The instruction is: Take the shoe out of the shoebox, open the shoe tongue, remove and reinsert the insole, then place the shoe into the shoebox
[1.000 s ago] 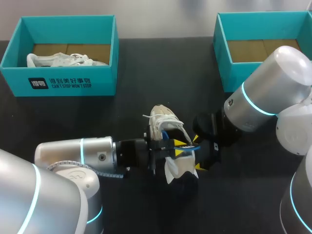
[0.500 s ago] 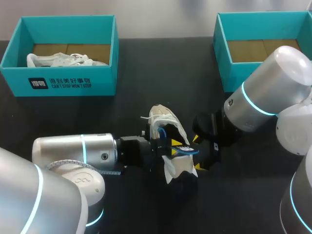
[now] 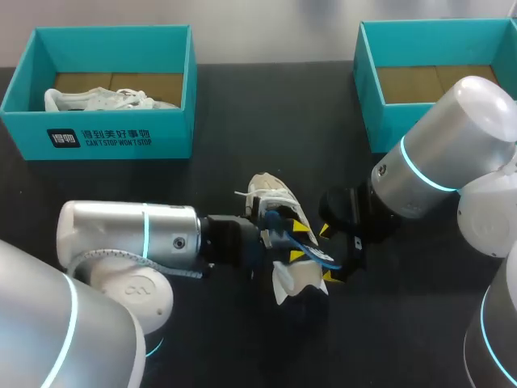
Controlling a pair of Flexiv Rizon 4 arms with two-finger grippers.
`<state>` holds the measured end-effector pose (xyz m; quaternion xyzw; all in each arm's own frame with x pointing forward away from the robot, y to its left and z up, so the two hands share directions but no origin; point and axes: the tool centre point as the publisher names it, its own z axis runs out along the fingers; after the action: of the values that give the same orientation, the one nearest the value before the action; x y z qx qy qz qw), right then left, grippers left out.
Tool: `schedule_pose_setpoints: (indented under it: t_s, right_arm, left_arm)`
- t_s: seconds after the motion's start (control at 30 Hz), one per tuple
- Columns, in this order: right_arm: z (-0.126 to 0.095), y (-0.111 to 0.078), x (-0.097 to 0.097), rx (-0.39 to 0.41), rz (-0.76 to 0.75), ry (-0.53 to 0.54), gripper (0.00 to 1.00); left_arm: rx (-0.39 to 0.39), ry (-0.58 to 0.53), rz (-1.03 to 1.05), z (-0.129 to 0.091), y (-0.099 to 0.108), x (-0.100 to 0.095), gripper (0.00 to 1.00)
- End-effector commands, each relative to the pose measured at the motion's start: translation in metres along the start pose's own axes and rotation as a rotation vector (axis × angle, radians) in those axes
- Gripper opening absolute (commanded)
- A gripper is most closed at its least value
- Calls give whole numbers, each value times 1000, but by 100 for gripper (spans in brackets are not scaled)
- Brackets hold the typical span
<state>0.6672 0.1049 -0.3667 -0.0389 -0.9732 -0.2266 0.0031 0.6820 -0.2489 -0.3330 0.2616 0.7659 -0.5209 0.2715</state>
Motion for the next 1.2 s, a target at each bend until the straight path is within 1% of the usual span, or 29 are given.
schedule_pose_setpoints:
  t_s: [0.03, 0.13, 0.2, 0.23, 0.3, 0.33, 0.4, 0.63, 0.73, 0.9, 1.0, 1.07, 1.13, 1.17, 1.2]
  right_arm:
    - [0, 0, 1, 1, 0, -3, 100]
    - [0, 0, 1, 1, 0, -3, 100]
    - [0, 0, 1, 1, 0, -3, 100]
    - [0, 0, 1, 1, 0, -3, 100]
    - [0, 0, 1, 1, 0, -3, 100]
    - [0, 0, 1, 1, 0, -3, 100]
    - [0, 0, 1, 1, 0, -3, 100]
    - [0, 0, 1, 1, 0, -3, 100]
    - [0, 0, 1, 1, 0, -3, 100]
    - [0, 0, 1, 1, 0, -3, 100]
    - [0, 0, 1, 1, 0, -3, 100]
    - [0, 0, 1, 1, 0, -3, 100]
    - [0, 0, 1, 1, 0, -3, 100]
    - [0, 0, 1, 1, 0, -3, 100]
    - [0, 0, 1, 1, 0, -3, 100]
  left_arm:
    - [13, 26, 12, -13, -6, 0, 34]
    - [24, 54, 21, -11, -9, 0, 32]
    - [20, 77, 33, -10, -10, 1, 22]
    - [18, 90, 39, -10, -10, 1, 20]
    - [11, 117, 53, -8, -9, 2, 18]
    - [7, 131, 56, -7, -7, 3, 0]
    - [2, 137, 54, -5, -3, 5, 0]
    - [-63, 143, 37, -4, 25, 7, 0]
    - [-79, 149, 26, -3, 31, 6, 0]
    - [-123, 176, 35, 0, 36, 7, 0]
    - [-119, 173, 22, -3, 35, 7, 0]
    - [-91, 169, 23, -6, 26, 6, 0]
    - [-76, 166, 29, -9, 19, 5, 28]
    - [-67, 163, 32, -10, 16, 4, 31]
    - [-58, 162, 40, -12, 11, 2, 38]
